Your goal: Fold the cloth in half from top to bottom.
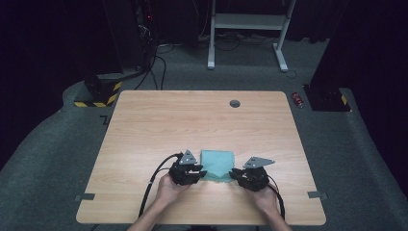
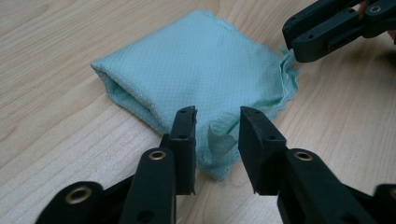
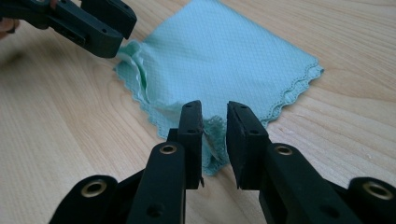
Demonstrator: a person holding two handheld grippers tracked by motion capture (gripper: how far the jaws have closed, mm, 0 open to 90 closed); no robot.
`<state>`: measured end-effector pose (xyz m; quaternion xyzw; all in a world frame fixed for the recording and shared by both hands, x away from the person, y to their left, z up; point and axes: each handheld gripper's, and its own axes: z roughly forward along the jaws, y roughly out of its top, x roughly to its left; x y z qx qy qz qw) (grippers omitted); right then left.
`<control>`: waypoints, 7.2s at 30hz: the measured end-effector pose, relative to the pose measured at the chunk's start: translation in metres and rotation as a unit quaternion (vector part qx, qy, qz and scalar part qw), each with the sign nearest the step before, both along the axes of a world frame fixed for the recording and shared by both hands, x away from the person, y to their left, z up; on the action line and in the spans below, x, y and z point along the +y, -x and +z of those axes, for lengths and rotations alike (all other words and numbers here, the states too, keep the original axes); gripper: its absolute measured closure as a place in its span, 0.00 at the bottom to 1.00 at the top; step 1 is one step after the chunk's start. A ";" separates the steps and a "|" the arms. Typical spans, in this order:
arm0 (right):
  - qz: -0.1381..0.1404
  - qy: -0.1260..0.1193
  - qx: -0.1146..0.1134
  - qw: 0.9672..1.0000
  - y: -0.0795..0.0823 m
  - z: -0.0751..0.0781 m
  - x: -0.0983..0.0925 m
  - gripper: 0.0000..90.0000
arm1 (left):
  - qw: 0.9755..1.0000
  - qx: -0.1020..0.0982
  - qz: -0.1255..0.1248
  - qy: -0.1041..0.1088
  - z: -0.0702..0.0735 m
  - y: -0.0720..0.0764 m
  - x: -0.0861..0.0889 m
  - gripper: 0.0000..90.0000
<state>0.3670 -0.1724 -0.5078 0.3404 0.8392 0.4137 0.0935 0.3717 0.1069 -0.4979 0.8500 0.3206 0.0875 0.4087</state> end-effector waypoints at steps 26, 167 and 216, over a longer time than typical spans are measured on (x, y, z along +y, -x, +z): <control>-0.015 0.011 0.015 1.000 -0.001 -0.001 0.013 0.84 | 1.000 0.010 0.019 -0.020 -0.003 -0.004 -0.014 0.60; -0.081 0.016 0.001 0.997 -0.058 0.003 0.015 0.73 | 0.993 -0.010 0.110 -0.042 -0.014 -0.007 0.015 0.43; -0.146 -0.033 -0.029 0.988 -0.015 0.017 -0.058 0.70 | 0.980 -0.010 0.193 0.041 0.000 0.006 0.087 0.39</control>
